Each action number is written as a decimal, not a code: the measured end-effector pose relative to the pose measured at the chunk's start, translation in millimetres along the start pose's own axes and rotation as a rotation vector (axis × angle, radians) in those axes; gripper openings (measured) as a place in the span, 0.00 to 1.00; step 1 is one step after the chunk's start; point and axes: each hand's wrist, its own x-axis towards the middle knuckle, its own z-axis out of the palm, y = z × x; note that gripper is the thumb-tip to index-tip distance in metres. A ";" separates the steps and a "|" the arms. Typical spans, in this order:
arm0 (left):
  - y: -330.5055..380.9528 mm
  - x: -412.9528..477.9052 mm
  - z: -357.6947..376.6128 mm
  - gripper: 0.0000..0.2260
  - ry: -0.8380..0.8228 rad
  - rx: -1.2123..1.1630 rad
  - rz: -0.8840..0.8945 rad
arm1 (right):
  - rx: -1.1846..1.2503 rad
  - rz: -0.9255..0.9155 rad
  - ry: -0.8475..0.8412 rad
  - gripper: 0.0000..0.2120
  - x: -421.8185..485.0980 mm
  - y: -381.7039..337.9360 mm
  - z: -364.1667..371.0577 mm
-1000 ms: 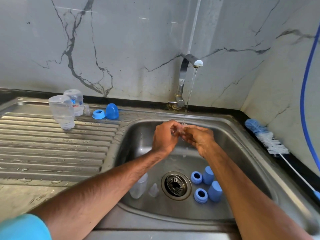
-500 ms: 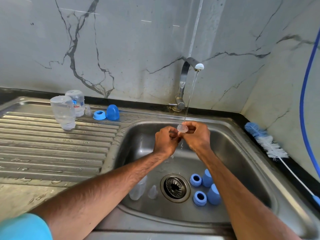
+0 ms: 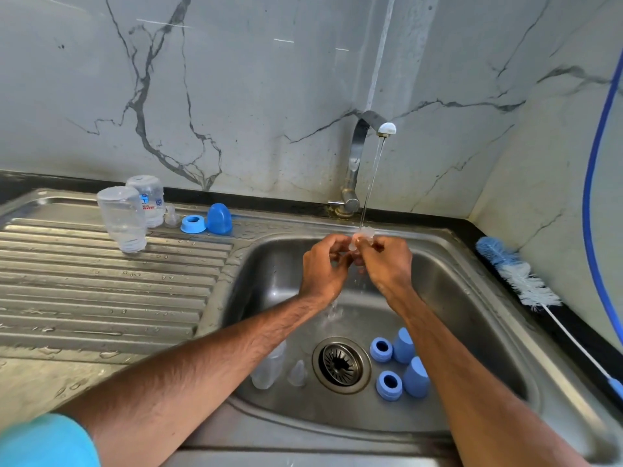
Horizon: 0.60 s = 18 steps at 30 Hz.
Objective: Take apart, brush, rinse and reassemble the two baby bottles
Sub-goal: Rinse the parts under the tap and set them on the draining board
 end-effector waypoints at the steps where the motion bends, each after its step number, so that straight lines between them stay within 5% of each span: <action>1: 0.4 -0.3 -0.7 0.12 -0.005 0.011 0.025 | 0.048 0.063 -0.023 0.11 -0.7 0.3 -0.1; 5: 3.0 -0.7 -2.1 0.18 -0.069 0.025 0.105 | 0.292 0.319 -0.130 0.15 1.0 1.4 -9.8; 11: 0.7 4.5 -6.3 0.09 -0.002 0.058 0.151 | 0.457 0.570 -0.383 0.18 0.6 4.5 -10.9; 18: 2.3 22.3 -25.2 0.07 -0.103 0.123 0.275 | 0.679 0.603 -0.347 0.10 2.2 -0.5 -8.8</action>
